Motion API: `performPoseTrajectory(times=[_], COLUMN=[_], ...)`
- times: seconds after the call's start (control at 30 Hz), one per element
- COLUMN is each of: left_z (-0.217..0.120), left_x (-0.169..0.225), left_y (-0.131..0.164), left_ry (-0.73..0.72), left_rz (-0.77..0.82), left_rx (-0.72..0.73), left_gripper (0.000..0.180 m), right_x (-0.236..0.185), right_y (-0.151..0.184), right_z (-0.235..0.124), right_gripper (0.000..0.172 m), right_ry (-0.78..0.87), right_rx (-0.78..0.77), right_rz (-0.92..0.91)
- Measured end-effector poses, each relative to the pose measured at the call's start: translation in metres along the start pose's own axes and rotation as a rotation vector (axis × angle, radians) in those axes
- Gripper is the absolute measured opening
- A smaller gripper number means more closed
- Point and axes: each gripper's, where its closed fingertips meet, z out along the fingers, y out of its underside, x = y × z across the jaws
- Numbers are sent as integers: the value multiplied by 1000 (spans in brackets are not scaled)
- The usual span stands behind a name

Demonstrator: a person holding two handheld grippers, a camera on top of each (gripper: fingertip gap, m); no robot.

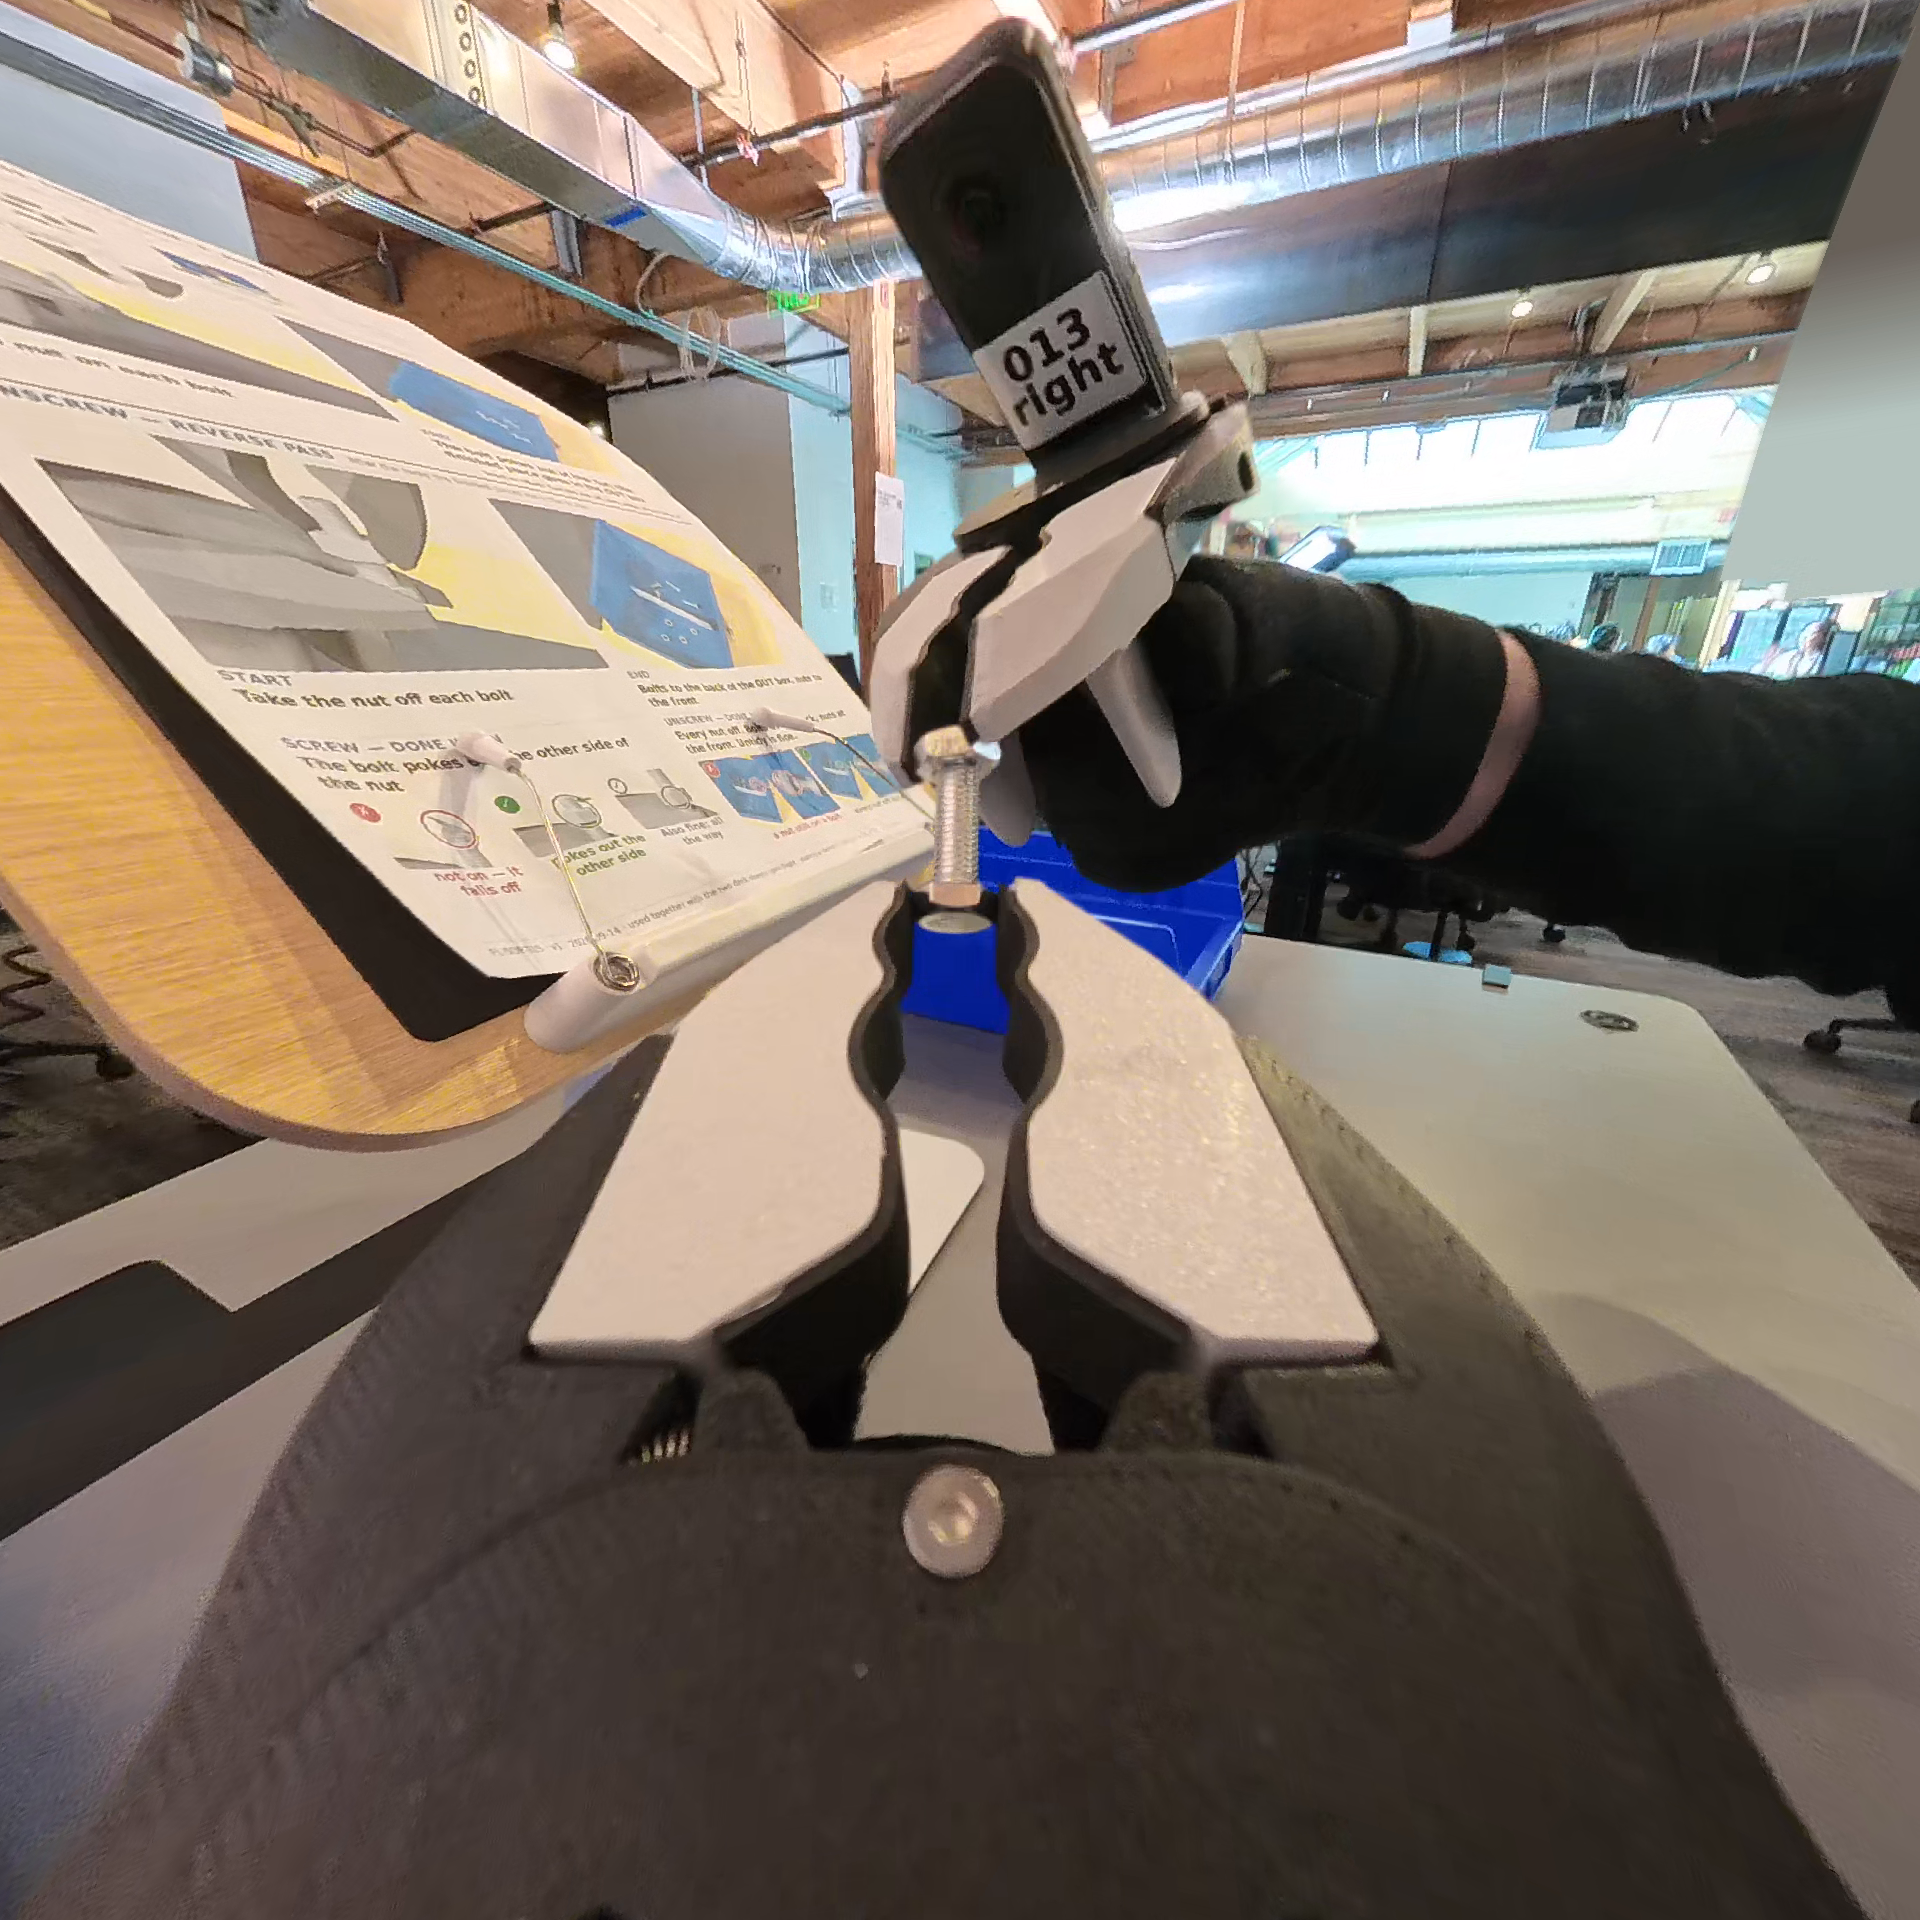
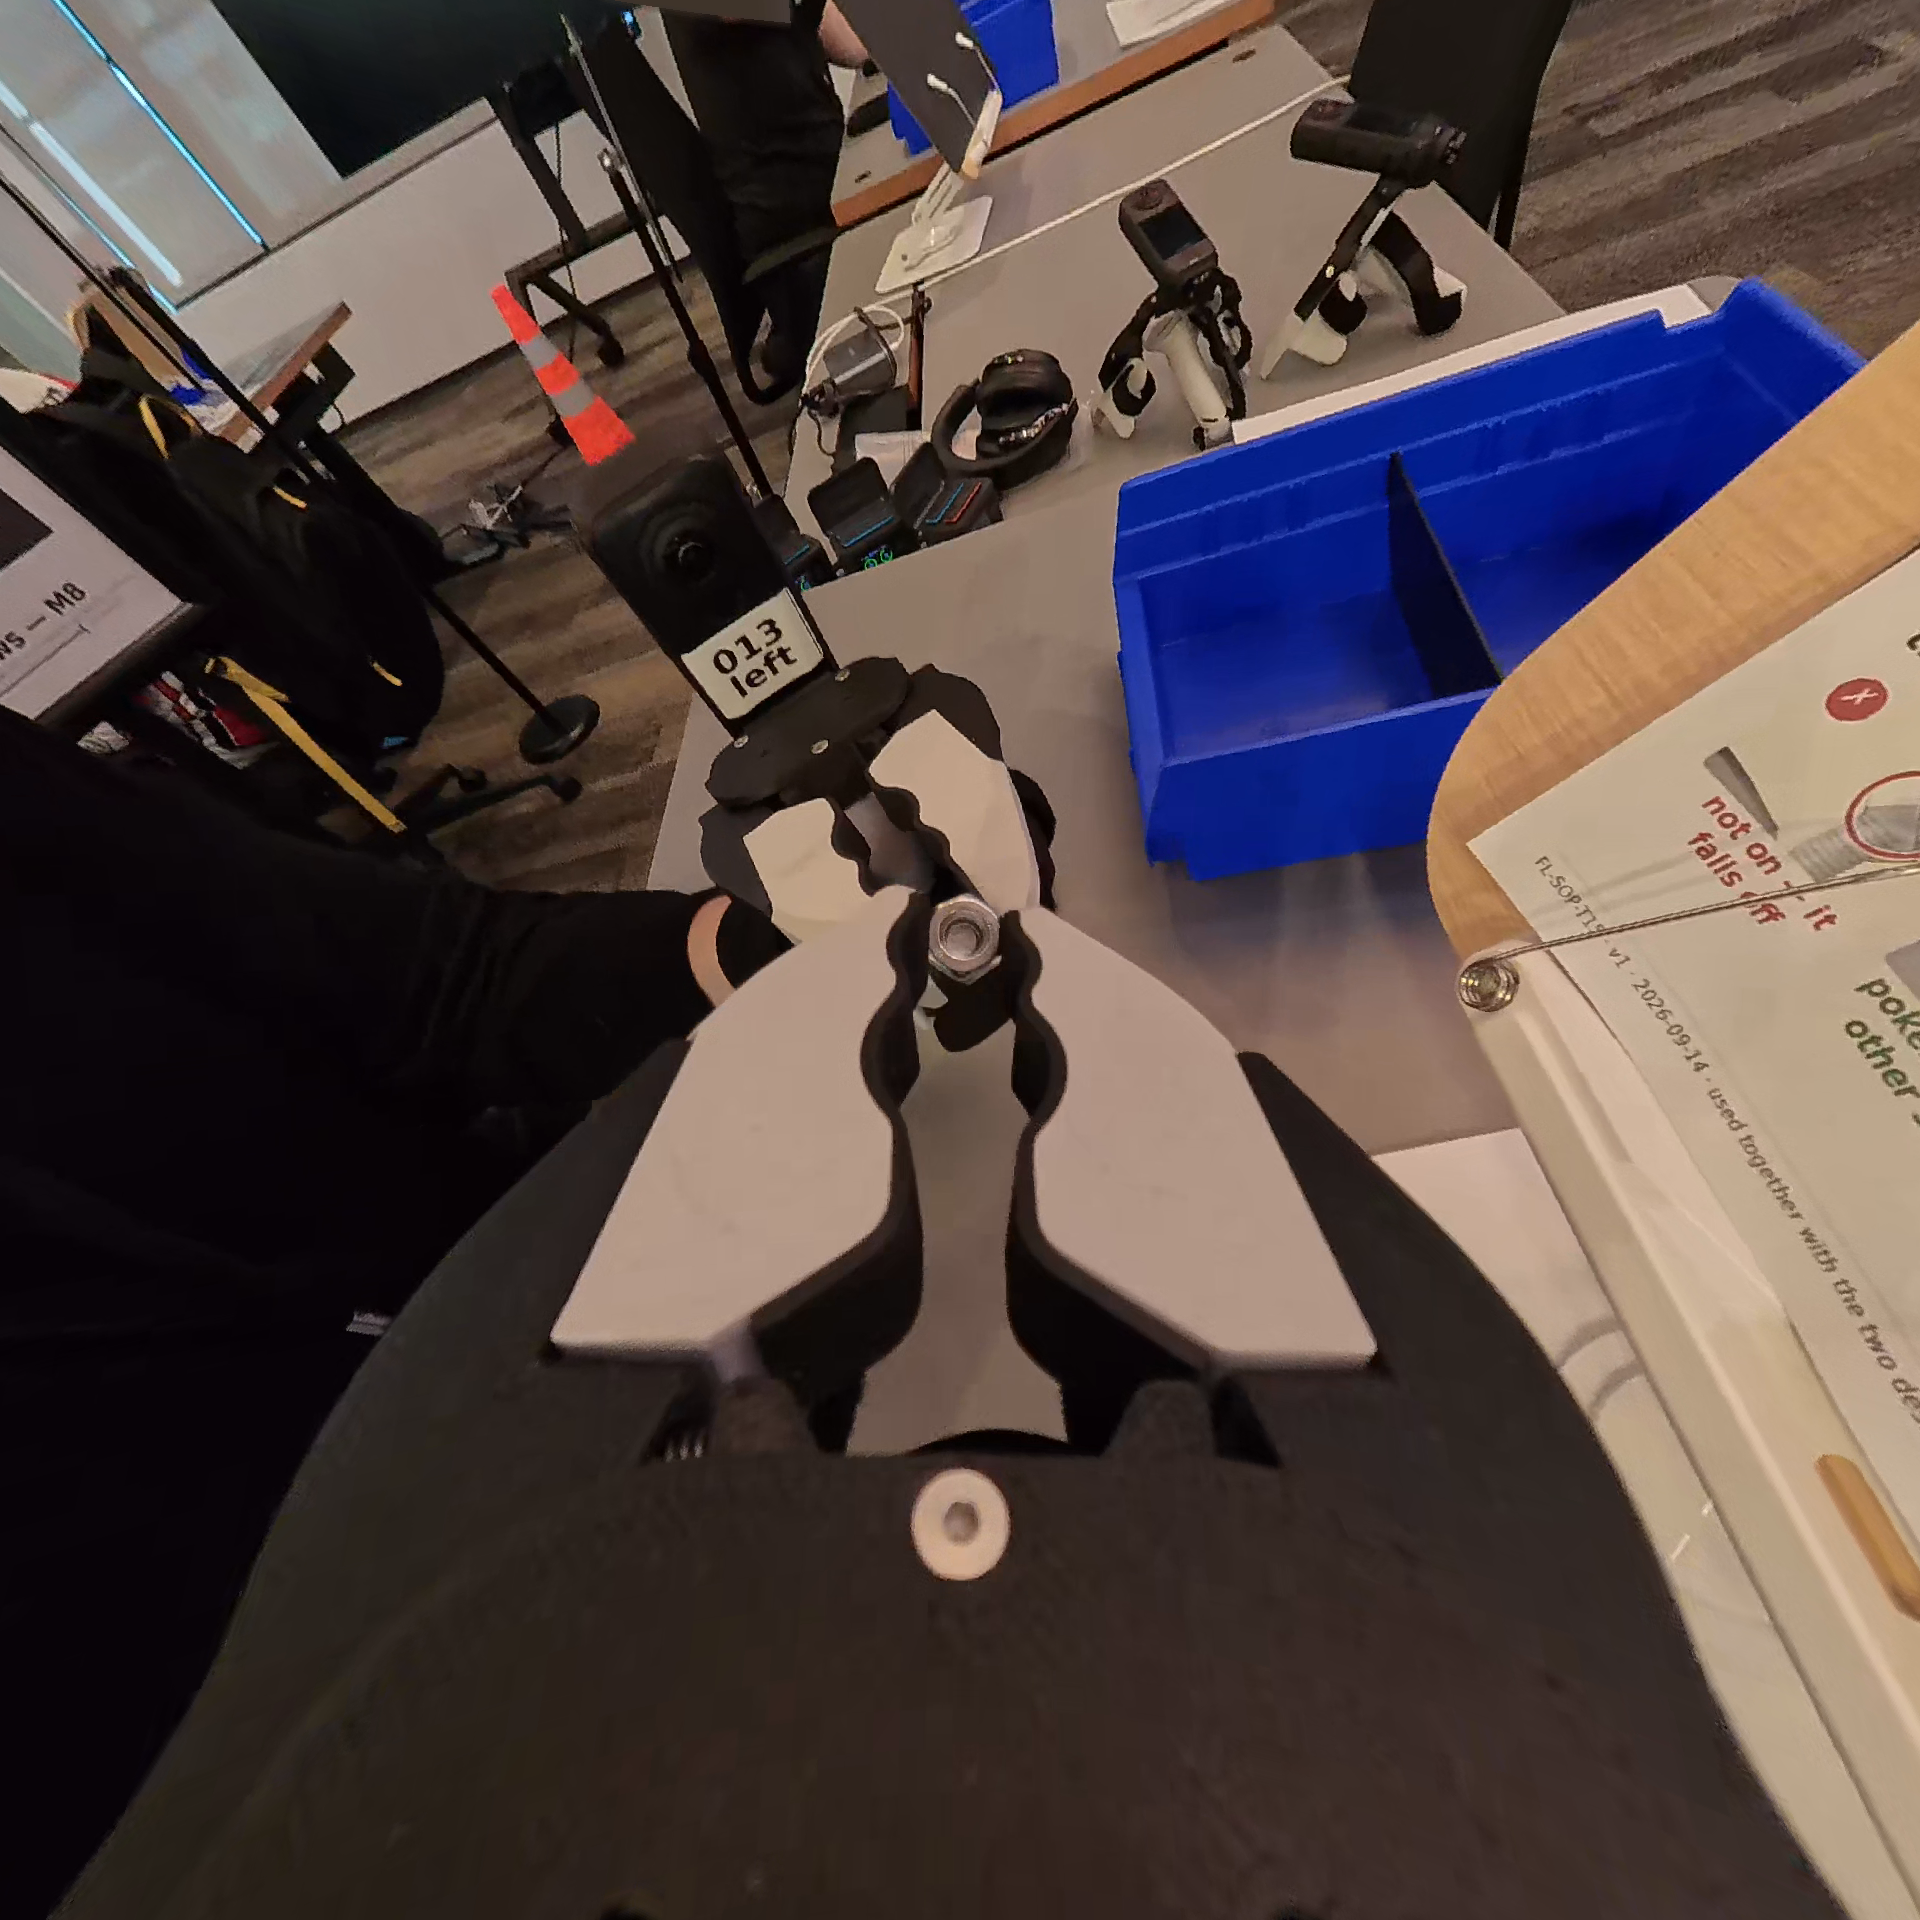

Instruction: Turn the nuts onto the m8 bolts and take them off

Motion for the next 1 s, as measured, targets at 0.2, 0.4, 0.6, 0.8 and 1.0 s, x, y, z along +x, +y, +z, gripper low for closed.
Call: performPoseTrajectory(times=[0.2,0.4,0.6,0.8,1.0], left_z=[-1,1,2,3,3], left_x=[-3,-10,-18,-23,-23], left_y=[-4,-3,3,9,9], left_ry=[-8,-100,-197,-274,-279], left_rz=[-59,-16,31,100,98], left_rx=[53,21,-19,-62,-53], left_gripper=[14,15,15,15,15], right_x=[1,8,18,26,26], right_y=[-7,-9,-7,-4,-4], right_z=[3,5,6,7,7], right_gripper=[13,13,13,13,13], right_ry=[26,84,132,191,214], right_rx=[51,69,95,96,100], right_rz=[7,24,109,162,168])
